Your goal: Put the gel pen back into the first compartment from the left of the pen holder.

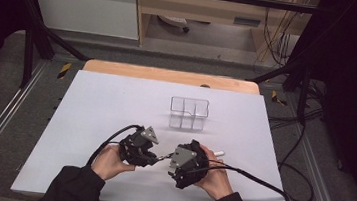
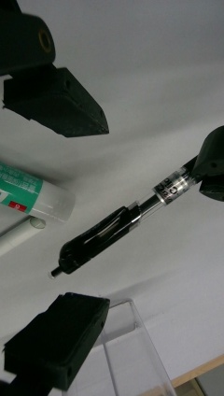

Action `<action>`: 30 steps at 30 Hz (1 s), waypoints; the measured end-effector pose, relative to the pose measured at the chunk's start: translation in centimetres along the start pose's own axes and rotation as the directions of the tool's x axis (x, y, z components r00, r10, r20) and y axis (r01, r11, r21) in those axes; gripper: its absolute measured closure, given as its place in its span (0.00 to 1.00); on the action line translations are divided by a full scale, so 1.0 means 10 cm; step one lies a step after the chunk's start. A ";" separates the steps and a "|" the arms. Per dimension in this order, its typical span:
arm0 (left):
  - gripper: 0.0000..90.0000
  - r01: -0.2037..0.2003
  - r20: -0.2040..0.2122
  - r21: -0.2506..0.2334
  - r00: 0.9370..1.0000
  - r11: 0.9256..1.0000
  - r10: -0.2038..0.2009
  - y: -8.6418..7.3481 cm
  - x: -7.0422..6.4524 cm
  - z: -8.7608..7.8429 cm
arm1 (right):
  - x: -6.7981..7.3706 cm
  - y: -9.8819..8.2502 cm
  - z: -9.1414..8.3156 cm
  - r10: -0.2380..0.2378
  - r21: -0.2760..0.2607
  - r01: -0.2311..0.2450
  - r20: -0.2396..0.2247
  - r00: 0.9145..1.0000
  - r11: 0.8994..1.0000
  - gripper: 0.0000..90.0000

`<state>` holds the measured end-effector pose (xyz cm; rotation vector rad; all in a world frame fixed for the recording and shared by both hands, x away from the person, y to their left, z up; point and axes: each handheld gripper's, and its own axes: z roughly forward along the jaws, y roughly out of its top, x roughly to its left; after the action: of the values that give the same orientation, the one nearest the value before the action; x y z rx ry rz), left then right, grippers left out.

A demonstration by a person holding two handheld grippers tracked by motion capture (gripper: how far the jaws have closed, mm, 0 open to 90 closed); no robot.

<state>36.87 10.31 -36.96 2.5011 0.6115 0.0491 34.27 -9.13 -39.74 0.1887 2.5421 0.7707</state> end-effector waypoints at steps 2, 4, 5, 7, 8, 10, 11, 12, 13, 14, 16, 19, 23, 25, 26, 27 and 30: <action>0.88 -0.002 0.006 0.004 1.000 1.000 0.002 0.03 -0.01 0.02 | 0.01 0.00 0.00 -0.026 0.003 0.026 0.009 1.000 1.000 0.23; 0.88 -0.011 0.009 0.011 1.000 1.000 0.011 0.06 -0.03 0.03 | 0.01 -0.01 -0.01 -0.047 -0.002 0.047 0.013 0.999 0.999 0.29; 0.88 -0.012 0.010 0.015 1.000 1.000 0.012 0.07 -0.04 0.04 | 0.02 -0.01 -0.01 -0.054 -0.004 0.054 0.016 0.998 0.999 0.31; 0.88 -0.023 0.013 0.018 1.000 1.000 0.023 0.10 -0.07 0.05 | 0.03 -0.01 -0.01 -0.068 -0.008 0.069 0.015 0.998 0.998 0.34; 0.88 -0.030 0.016 0.022 0.999 0.999 0.029 0.11 -0.08 0.05 | 0.03 -0.01 -0.01 -0.083 -0.009 0.083 0.024 0.996 0.996 0.36; 0.88 -0.039 0.021 0.028 0.999 0.999 0.039 0.14 -0.10 0.06 | 0.04 -0.02 -0.01 -0.105 -0.008 0.105 0.025 0.994 0.994 0.40; 0.88 -0.038 0.023 0.025 0.999 0.999 0.037 0.15 -0.12 0.07 | 0.04 -0.02 -0.01 -0.121 -0.007 0.121 0.027 0.992 0.993 0.42; 0.88 -0.037 0.023 0.026 0.999 0.999 0.036 0.16 -0.13 0.07 | 0.05 -0.02 -0.01 -0.135 -0.008 0.135 0.026 0.991 0.991 0.44; 0.88 -0.039 0.024 0.025 0.999 0.999 0.039 0.17 -0.14 0.08 | 0.05 -0.03 -0.01 -0.142 -0.009 0.143 0.024 0.990 0.990 0.47; 0.88 -0.050 0.026 0.031 0.998 0.998 0.050 0.18 -0.15 0.08 | 0.05 -0.03 -0.01 -0.154 -0.006 0.154 0.020 0.988 0.988 0.50; 0.88 -0.056 0.028 0.036 0.998 0.998 0.055 0.19 -0.15 0.09 | 0.06 -0.03 -0.01 -0.182 -0.007 0.182 0.019 0.983 0.983 0.54; 0.88 -0.060 0.029 0.042 0.998 0.997 0.058 0.21 -0.16 0.10 | 0.08 -0.04 -0.01 -0.216 -0.010 0.216 0.012 0.976 0.976 0.60; 0.88 -0.059 0.038 0.037 0.998 0.998 0.057 0.22 -0.17 0.11 | 0.10 -0.05 -0.02 -0.271 -0.013 0.271 0.019 0.963 0.963 0.69; 0.88 -0.061 0.038 0.038 0.998 0.997 0.060 0.23 -0.19 0.12 | 0.10 -0.05 -0.03 -0.283 -0.016 0.284 0.018 0.959 0.959 0.73; 0.88 -0.063 0.039 0.037 0.997 0.997 0.062 0.23 -0.19 0.12 | 0.10 -0.05 -0.03 -0.291 -0.018 0.291 0.014 0.957 0.957 0.76; 0.88 -0.064 0.040 0.036 0.997 0.997 0.063 0.24 -0.20 0.13 | 0.10 -0.05 -0.03 -0.292 -0.019 0.292 0.009 0.957 0.956 0.77; 0.88 -0.068 0.042 0.042 0.997 0.997 0.066 0.25 -0.21 0.13 | 0.11 -0.05 -0.04 -0.308 -0.023 0.309 0.007 0.951 0.951 0.80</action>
<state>36.25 6.91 -36.58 2.5574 0.5167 0.0104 33.10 -9.42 -40.22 -0.2125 2.4743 0.6749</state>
